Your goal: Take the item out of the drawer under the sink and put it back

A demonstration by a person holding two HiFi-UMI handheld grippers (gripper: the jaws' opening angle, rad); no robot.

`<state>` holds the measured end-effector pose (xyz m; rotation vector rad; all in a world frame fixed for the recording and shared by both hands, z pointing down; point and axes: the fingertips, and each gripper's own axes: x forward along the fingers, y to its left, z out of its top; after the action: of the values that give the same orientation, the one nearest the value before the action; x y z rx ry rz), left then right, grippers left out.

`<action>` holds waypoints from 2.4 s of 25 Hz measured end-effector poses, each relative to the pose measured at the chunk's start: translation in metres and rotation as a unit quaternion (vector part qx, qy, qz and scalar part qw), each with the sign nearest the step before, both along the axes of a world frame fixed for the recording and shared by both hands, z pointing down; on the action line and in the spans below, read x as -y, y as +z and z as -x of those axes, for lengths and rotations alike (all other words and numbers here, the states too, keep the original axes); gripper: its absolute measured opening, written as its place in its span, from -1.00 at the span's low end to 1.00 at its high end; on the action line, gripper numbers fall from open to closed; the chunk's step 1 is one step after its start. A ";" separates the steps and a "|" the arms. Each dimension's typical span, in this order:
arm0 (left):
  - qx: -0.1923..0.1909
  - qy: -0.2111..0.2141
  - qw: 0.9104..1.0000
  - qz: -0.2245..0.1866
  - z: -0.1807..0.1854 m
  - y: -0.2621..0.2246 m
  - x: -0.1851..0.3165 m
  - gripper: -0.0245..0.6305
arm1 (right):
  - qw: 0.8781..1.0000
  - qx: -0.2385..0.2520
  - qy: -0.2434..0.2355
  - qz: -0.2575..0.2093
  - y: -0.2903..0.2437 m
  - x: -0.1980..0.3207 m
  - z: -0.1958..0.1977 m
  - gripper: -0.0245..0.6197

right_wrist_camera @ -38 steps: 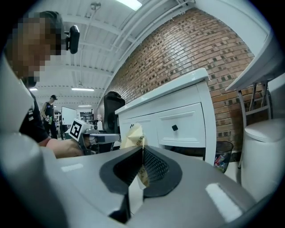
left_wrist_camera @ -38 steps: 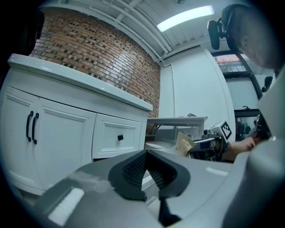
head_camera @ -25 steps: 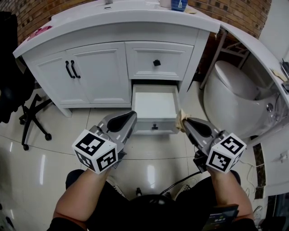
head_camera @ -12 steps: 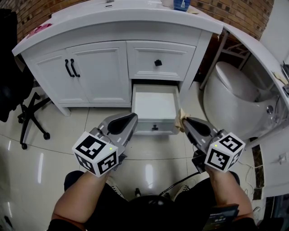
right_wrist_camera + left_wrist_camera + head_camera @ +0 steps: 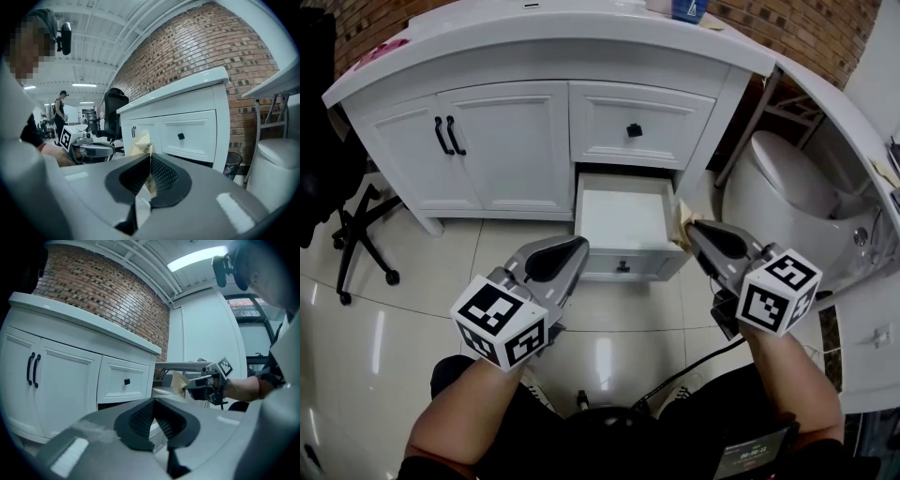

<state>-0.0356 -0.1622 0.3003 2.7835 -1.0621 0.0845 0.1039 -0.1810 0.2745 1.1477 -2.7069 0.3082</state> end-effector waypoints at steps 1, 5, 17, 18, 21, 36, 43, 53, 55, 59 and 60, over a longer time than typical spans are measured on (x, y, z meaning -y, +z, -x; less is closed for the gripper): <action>0.000 0.000 1.000 0.001 0.000 0.000 0.000 -0.92 | 1.000 -0.012 -0.005 -0.001 -0.001 0.004 0.002 -0.89; -0.002 0.003 1.000 0.003 0.000 0.000 0.001 -0.92 | 0.997 -0.070 -0.025 -0.015 -0.001 0.026 0.014 -0.89; -0.009 0.008 1.000 0.012 -0.003 0.004 0.008 -0.91 | 0.985 -0.168 -0.031 -0.031 0.031 0.109 0.024 -0.89; -0.009 0.010 1.000 0.012 -0.005 0.004 0.008 -0.91 | 0.983 -0.178 -0.034 -0.032 0.036 0.116 0.025 -0.89; -0.007 0.015 1.000 0.018 -0.009 0.008 0.008 -0.92 | 0.975 -0.216 -0.044 -0.023 0.057 0.137 0.029 -0.89; -0.018 0.026 0.999 0.041 -0.014 0.018 0.017 -0.92 | 0.936 -0.319 -0.102 0.106 0.192 0.205 0.052 -0.89; -0.014 0.022 0.998 0.050 -0.014 0.025 0.024 -0.92 | 0.915 -0.361 -0.117 0.139 0.236 0.208 0.050 -0.89; -0.011 0.021 0.998 0.054 -0.013 0.027 0.025 -0.92 | 0.911 -0.366 -0.130 0.140 0.243 0.203 0.050 -0.68; -0.010 0.021 0.998 0.053 -0.013 0.026 0.024 -0.92 | 0.915 -0.363 -0.129 0.124 0.232 0.203 0.052 -0.68; -0.007 0.019 0.999 0.050 -0.011 0.025 0.023 -0.92 | 0.941 -0.314 -0.104 0.072 0.182 0.204 0.057 -0.70; -0.007 0.016 0.999 0.050 -0.009 0.025 0.024 -0.91 | 0.949 -0.294 -0.095 0.060 0.166 0.203 0.057 -0.75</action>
<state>-0.0264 -0.1866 0.3255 2.7079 -0.9829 0.1179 0.0472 -0.3838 0.4406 0.7767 -2.2084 0.0794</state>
